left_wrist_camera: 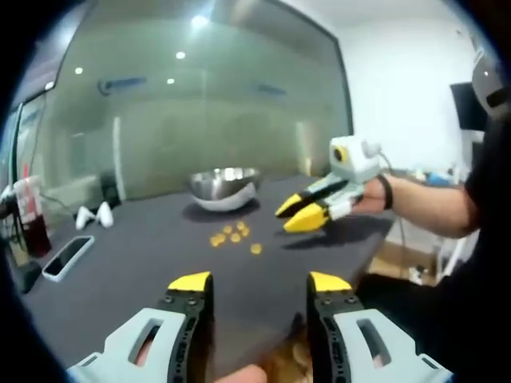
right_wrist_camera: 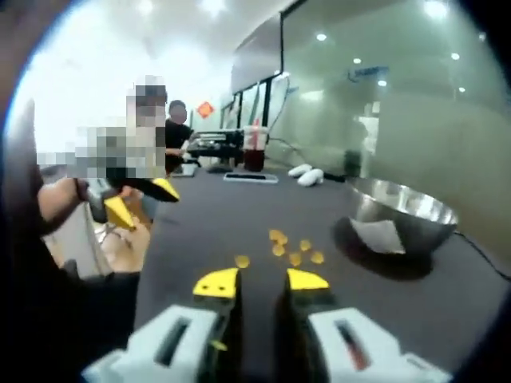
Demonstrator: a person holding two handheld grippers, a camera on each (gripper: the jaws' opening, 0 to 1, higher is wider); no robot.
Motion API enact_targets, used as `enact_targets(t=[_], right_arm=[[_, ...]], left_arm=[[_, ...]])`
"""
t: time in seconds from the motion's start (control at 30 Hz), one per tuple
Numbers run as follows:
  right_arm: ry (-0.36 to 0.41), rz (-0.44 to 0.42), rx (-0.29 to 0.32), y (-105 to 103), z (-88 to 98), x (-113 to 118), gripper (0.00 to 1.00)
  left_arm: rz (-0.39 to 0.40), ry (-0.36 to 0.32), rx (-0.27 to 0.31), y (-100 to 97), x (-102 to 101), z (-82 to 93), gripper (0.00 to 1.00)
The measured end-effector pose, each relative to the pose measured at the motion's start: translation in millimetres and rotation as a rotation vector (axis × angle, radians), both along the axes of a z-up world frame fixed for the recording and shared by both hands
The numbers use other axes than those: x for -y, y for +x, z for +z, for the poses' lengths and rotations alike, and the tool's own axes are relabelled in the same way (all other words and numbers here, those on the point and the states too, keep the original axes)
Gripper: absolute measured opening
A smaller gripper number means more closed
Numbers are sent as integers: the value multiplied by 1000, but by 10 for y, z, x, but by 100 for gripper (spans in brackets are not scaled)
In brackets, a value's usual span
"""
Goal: Pick up the QQ candy scattered on the table and place it into the stainless steel bowl on the table
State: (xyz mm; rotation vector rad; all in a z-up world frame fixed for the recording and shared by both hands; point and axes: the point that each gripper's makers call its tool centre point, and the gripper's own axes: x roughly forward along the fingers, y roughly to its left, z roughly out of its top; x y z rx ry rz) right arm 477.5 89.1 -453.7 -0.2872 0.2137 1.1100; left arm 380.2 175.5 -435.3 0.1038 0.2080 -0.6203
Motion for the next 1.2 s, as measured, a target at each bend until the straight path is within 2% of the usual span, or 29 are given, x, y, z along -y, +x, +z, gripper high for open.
enact_targets(t=[0.23, 0.33, 0.47, 0.67, 0.77, 0.9, 1.1, 1.2], right_arm=[[-18, 44, -20, -6, -90, -260, 22], [-23, 31, -39, 64, -148, -322, 22], [-54, 35, -59, 57, -239, -393, 22], [-53, 24, -71, 40, -262, -437, 18], [-45, 11, -90, 37, -263, -438, 11], [-42, 6, -105, 51, -264, -440, 11], [-44, 4, -75, 48, -248, -435, 10], [-17, -38, -64, 109, -174, -353, 10]], left_arm=[[20, -3, -5, -11, -74, -16, 48], [27, -4, -7, -14, -105, -25, 48], [37, -2, -9, -19, -157, -27, 48], [44, -4, -11, -9, -194, -26, 48], [38, 1, -13, 1, -176, -38, 48], [29, 3, -15, 13, -152, -42, 48], [28, 0, -11, 40, -143, -32, 48], [24, -2, -12, 44, -131, -37, 48]])
